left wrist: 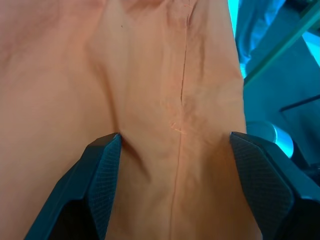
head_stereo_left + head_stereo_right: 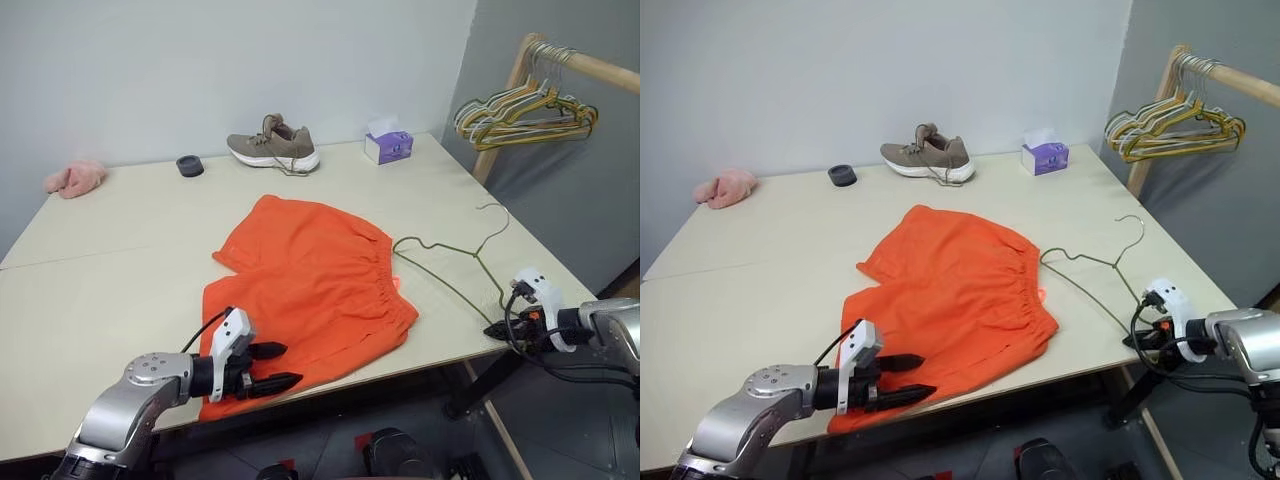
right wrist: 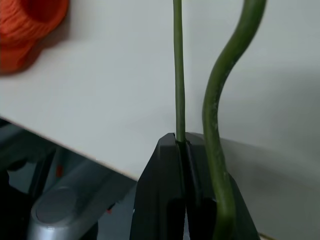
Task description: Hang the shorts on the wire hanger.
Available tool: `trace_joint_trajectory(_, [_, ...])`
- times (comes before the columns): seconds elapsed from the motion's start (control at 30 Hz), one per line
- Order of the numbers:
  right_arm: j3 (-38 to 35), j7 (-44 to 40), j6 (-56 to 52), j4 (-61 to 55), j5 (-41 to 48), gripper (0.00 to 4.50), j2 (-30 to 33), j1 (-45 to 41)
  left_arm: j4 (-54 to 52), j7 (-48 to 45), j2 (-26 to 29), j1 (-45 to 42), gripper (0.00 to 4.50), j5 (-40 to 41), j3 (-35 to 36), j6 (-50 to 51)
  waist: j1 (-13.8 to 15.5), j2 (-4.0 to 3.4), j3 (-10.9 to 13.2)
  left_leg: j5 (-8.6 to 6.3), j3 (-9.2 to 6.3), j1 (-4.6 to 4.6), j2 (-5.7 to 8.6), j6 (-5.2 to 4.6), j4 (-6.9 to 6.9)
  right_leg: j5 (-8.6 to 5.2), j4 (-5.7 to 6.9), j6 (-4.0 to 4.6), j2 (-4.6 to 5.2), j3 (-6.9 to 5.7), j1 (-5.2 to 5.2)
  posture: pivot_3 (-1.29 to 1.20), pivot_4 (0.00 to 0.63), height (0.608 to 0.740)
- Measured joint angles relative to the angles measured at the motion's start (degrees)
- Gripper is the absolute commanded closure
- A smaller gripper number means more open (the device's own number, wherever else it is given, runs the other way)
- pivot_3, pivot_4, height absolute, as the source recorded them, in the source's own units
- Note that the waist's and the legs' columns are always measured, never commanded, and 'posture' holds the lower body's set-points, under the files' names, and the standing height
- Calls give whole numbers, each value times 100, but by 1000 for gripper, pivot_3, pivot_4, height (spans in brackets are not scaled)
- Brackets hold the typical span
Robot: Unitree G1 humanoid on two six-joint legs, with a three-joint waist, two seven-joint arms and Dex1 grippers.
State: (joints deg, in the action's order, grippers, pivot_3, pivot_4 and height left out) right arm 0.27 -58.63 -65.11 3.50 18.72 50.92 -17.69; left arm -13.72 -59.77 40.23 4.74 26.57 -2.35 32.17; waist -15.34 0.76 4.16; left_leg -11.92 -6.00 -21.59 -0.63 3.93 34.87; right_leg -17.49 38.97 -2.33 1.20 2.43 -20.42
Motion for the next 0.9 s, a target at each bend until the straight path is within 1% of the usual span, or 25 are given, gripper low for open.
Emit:
trace_joint_trajectory(0.23, [58,-95,-184,-252,350,4500,46,-9,-19,50,-18,39,874,-27,-70,-89,9,-1,1,-1,-1,-7,0,-1,-2,-2,-1,2,-1,-1,-7,-233,16,740])
trace_joint_trajectory(0.4, [59,-231,-228,-615,660,4500,299,59,-19,54,-18,118,874,-32,-70,-176,37,0,2,-1,-1,-8,0,-1,-2,-3,-3,3,0,-2,-8,-238,16,740])
trace_joint_trajectory(0.53, [137,-231,-287,-848,787,4500,349,86,-14,53,-21,115,874,-60,-73,-258,36,2,3,-2,-1,-8,-1,-1,-2,-3,-3,3,0,-2,-9,-237,16,740])
trace_joint_trajectory(0.67, [543,-39,-248,-572,670,4500,172,-58,18,50,-40,86,874,-101,-99,-298,29,5,6,-2,0,-8,-1,-1,-2,-3,-3,3,0,-1,-9,-230,15,740])
trace_joint_trajectory(0.77, [813,39,-140,-241,516,4500,4,-363,32,45,-46,63,874,-122,-126,-357,13,3,7,-1,0,-8,-1,-1,-2,-3,-3,3,0,-1,-10,-221,13,740])
trace_joint_trajectory(0.9, [1019,6,-47,102,458,4500,-37,-697,37,44,-49,56,874,-125,-134,-390,41,3,7,-2,-3,-10,-1,-1,-3,-3,-3,4,0,-4,-10,-214,11,740])
